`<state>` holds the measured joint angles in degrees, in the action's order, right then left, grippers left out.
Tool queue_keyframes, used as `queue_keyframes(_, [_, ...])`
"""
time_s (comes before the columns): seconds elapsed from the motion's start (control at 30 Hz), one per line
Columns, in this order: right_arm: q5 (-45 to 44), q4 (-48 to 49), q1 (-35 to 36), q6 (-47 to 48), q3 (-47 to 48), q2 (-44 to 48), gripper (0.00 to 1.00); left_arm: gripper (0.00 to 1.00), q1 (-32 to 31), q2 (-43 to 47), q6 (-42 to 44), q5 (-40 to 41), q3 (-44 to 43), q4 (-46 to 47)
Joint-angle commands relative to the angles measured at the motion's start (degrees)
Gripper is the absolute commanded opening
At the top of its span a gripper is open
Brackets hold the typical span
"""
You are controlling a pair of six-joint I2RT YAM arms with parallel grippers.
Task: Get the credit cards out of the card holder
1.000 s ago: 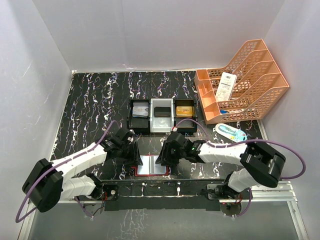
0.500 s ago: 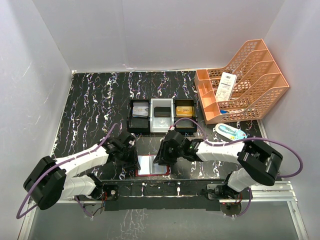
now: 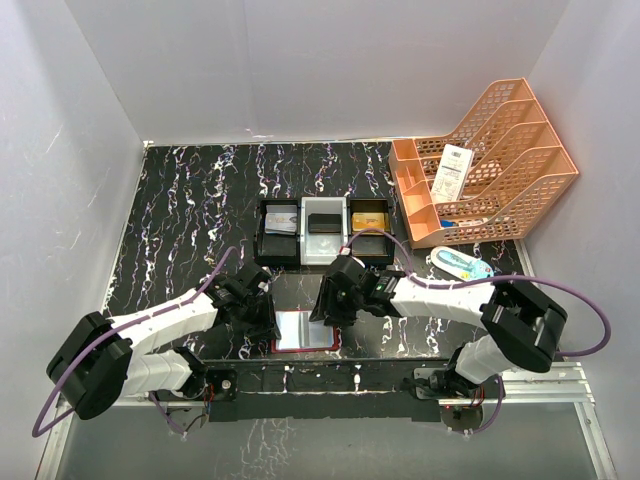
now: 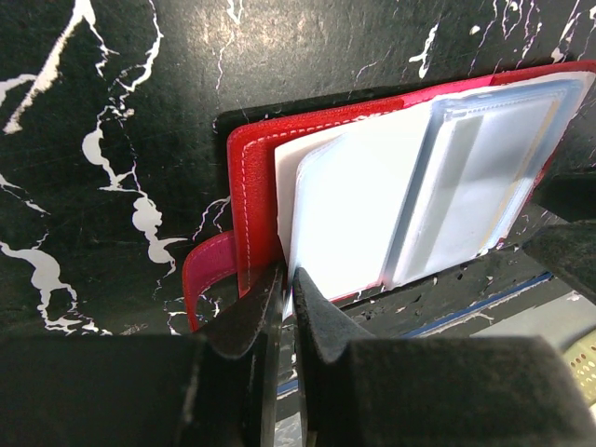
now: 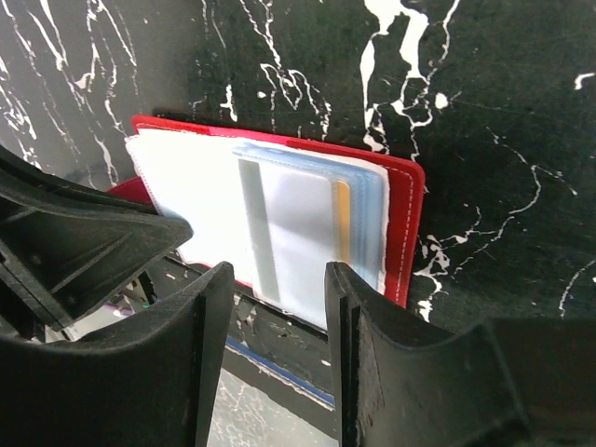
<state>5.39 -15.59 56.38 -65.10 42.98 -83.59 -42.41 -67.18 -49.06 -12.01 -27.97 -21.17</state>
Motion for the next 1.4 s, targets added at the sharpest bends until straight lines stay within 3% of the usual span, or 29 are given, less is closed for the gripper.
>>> queue_keyframes(0.0, [-1.1, -1.6, 0.4, 1.5, 2.2, -0.4, 0.43, 0.08, -0.6, 0.0, 0.0, 0.9, 1.1, -0.1])
queue_keyframes(0.37, [1.0, 1.2, 1.7, 1.8, 3.3, -4.5, 0.35, 0.07, -0.8, -1.3, 0.3, 0.5, 1.5, 0.6])
queue_keyframes(0.8, [-1.2, -3.9, 3.2, 4.8, 8.6, -4.9, 0.21, 0.05, -1.3, -2.3, 0.2, 0.5, 1.6, 1.3])
queue_keyframes(1.37, [1.0, -9.8, 4.3, 8.5, 14.8, -8.5, 0.24, 0.04, -1.7, -2.6, 0.0, 1.2, 0.8, 1.3])
